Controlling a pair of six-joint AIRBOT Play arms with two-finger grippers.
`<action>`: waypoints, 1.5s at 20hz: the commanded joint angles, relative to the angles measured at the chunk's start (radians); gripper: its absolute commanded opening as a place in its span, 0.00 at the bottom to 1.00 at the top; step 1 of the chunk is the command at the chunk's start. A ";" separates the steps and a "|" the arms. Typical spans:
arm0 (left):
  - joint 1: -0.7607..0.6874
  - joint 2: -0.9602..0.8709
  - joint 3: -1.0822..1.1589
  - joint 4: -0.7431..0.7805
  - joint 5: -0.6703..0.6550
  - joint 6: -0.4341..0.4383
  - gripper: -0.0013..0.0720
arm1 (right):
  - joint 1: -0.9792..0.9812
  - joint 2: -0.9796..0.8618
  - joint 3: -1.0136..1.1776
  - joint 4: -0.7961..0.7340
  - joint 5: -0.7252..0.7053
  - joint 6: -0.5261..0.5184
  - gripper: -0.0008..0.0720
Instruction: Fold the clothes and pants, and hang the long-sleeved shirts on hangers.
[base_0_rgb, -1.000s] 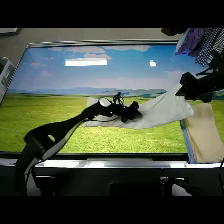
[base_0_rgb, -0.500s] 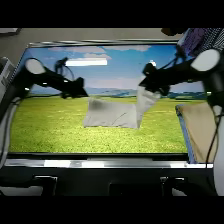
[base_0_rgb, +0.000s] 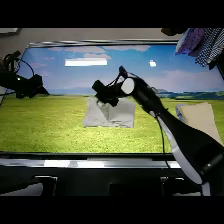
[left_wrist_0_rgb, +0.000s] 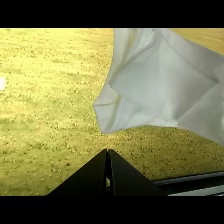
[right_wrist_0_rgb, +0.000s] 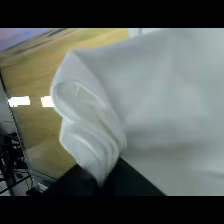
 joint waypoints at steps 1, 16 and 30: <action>0.011 0.007 0.000 0.009 -0.013 0.005 0.03 | 0.055 -0.077 0.000 0.036 -0.072 0.011 0.05; 0.011 0.008 0.000 0.009 -0.013 0.004 0.03 | -0.359 0.211 0.000 -0.029 0.354 -0.284 0.68; 0.011 0.007 0.000 0.010 -0.013 0.008 0.04 | -0.608 -0.031 -0.441 0.341 0.308 -0.845 0.67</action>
